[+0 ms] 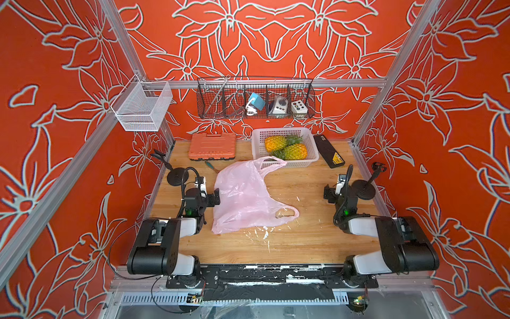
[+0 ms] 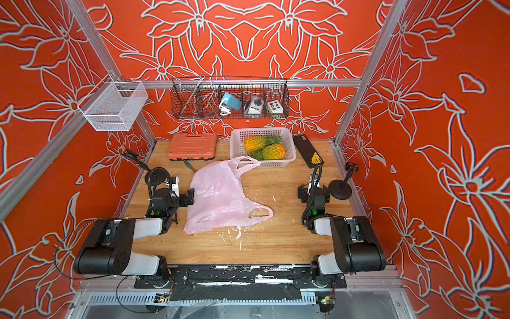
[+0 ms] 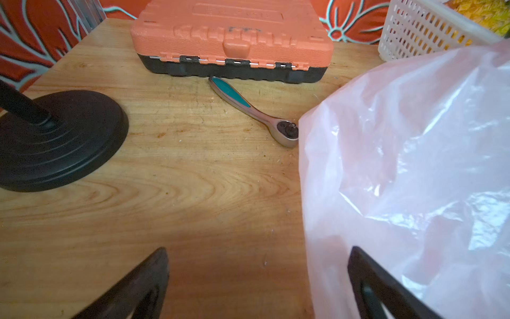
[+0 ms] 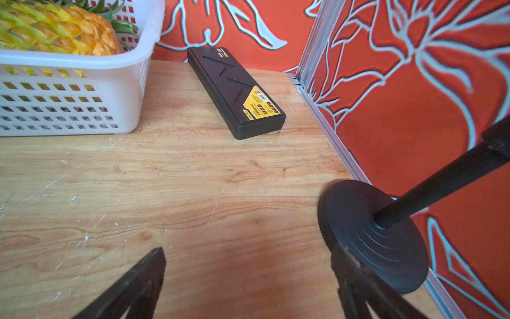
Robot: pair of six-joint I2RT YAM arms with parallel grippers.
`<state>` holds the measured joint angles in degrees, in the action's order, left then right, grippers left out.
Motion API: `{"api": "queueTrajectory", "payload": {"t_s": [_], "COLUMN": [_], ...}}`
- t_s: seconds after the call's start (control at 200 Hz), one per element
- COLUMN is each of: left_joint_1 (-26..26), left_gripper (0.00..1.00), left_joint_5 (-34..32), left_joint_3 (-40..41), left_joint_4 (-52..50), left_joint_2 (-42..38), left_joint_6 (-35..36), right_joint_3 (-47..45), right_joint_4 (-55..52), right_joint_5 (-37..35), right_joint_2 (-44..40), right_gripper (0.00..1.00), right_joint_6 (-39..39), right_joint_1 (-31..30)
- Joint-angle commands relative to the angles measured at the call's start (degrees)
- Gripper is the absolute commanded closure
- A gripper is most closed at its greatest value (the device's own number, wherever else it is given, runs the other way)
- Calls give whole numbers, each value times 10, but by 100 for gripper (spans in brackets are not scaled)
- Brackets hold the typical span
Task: Place the pineapple into a plastic bag & tie a knot
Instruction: Adjust the basket at the center of the board.
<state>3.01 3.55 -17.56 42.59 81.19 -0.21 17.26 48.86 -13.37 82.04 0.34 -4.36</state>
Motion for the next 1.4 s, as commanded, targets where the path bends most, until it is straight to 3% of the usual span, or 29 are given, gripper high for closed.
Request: {"api": "queueTrajectory", "payload": {"t_s": [0.0,0.686,0.726,0.761,0.811,0.891,0.936,0.981,1.031,1.096,1.146,1.291,1.391], "left_joint_1": [1,2,1,0,0,0,0,0,0,-2,-6,-13,-25], "left_gripper": [1,1,1,1,1,1,1,1,6,20,22,23,28], "left_joint_5": [1,-2,-24,-53,-136,-222,-216,-172,-99,-10,22,92,135], "left_joint_3": [-5,-4,-4,-26,-110,-240,-284,-313,-323,-321,-313,-268,-244], "left_joint_4": [12,13,18,-56,-254,-471,-533,-573,-584,-594,-614,-675,-696], "left_joint_2": [-6,-7,-16,-49,-87,-81,-74,-78,-99,-144,-184,-314,-368], "left_joint_6": [1,1,-7,-20,-81,-173,-211,-228,-244,-249,-266,-300,-321], "right_joint_3": [3,3,2,3,-8,13,42,78,103,148,203,404,520], "right_joint_4": [5,2,4,-36,-38,-161,-263,-388,-435,-457,-511,-690,-744], "right_joint_5": [8,9,-19,-39,-53,-82,-130,-171,-89,70,143,216,247], "right_joint_2": [-1,-3,-13,-40,-82,-177,-232,-278,-307,-305,-282,-131,-20], "right_gripper": [2,2,2,2,2,2,2,2,3,25,38,32,32], "right_joint_6": [-3,-2,3,13,10,31,127,292,327,306,318,331,324], "right_joint_1": [2,3,0,-2,-4,-5,-5,-2,8,10,8,8,8]}}
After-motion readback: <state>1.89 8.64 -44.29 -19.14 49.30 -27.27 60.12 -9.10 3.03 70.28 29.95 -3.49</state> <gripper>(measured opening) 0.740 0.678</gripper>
